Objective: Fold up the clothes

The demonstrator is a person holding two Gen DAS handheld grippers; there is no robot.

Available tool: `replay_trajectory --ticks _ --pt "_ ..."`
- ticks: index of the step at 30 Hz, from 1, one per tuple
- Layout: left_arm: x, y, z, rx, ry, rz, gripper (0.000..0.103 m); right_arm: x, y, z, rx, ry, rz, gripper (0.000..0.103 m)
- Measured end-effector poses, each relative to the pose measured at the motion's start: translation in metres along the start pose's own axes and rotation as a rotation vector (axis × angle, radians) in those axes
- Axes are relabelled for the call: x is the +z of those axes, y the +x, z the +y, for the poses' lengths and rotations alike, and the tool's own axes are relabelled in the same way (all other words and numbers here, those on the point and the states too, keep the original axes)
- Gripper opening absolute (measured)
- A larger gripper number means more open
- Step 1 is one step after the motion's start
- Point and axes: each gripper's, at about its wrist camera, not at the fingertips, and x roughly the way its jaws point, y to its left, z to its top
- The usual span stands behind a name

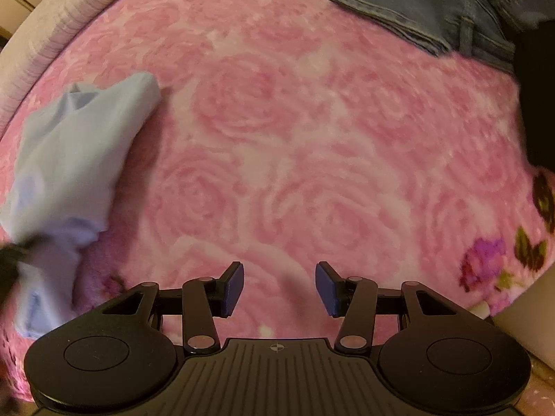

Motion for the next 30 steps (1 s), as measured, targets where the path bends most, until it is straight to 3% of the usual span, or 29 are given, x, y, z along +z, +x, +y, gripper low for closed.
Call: replay_trajectory --ticks 5,8,11,13,16,20,23,26,30 --pt "0.039 -0.059 0.170 0.181 -0.344 -0.196 0.004 0.001 0.002 0.049 0.018 -0.061 -0.005 0.050" --pt "0.022 -0.088 0.277 0.423 -0.495 -0.251 0.004 -0.002 0.006 0.083 0.033 -0.115 -0.003 0.050" --pt "-0.035 -0.088 0.385 0.630 -0.734 -0.148 0.005 -0.008 0.011 0.122 0.042 -0.164 0.001 0.050" --pt "-0.082 -0.078 0.438 0.690 -0.850 -0.014 0.005 -0.013 0.018 0.148 0.048 -0.191 0.007 0.050" --pt "-0.145 -0.071 0.465 0.647 -0.924 0.117 0.005 -0.022 0.030 0.193 0.055 -0.240 0.016 0.050" --pt "-0.209 -0.065 0.445 0.478 -1.034 0.213 0.015 -0.034 0.052 0.251 0.073 -0.297 0.028 0.050" --pt "-0.257 -0.060 0.430 0.349 -1.112 0.285 0.021 -0.041 0.071 0.291 0.133 -0.294 0.042 0.050" --pt "-0.286 -0.053 0.412 0.216 -1.209 0.299 0.028 -0.045 0.090 0.319 0.197 -0.241 0.053 0.050" --pt "-0.311 -0.036 0.407 0.176 -1.334 0.311 0.033 -0.042 0.116 0.330 0.247 -0.109 0.046 0.050"
